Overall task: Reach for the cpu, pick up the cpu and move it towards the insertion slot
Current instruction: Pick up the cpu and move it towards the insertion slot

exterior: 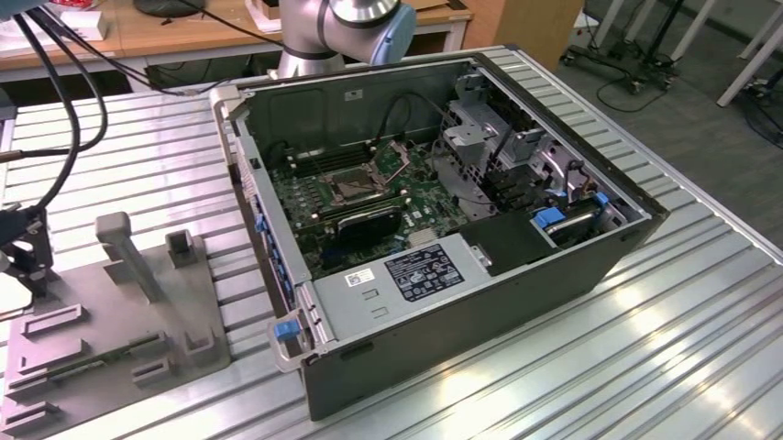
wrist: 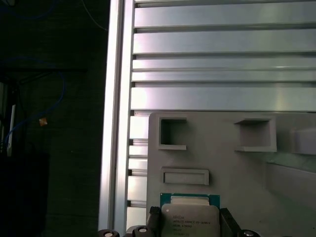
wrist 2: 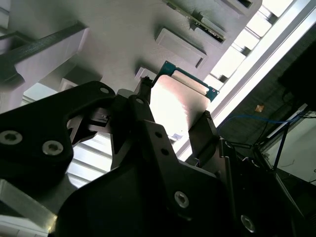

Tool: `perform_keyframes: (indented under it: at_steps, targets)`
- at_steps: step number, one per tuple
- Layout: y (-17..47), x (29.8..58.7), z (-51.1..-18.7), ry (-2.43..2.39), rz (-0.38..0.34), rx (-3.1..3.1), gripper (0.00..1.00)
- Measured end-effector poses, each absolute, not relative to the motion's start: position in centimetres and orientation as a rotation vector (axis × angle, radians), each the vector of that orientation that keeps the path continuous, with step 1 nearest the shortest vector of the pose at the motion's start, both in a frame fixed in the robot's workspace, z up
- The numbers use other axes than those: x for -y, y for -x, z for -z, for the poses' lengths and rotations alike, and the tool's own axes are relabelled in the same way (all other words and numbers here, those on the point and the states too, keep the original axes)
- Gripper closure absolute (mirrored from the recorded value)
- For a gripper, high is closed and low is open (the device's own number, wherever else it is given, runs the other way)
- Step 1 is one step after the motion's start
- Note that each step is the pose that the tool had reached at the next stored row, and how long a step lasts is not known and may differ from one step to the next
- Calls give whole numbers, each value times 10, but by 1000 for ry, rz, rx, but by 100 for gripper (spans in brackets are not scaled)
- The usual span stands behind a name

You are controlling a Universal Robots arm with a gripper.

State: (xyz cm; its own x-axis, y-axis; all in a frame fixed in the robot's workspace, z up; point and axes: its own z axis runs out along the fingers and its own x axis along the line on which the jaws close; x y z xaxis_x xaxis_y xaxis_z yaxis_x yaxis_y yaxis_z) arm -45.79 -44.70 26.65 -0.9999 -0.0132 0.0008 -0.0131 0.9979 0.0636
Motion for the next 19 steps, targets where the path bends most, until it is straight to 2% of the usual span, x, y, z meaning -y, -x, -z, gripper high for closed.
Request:
perform_keyframes:
  at_steps: [19]
  targets:
    - [455, 447, -270, -21, 100, 3139, 45]
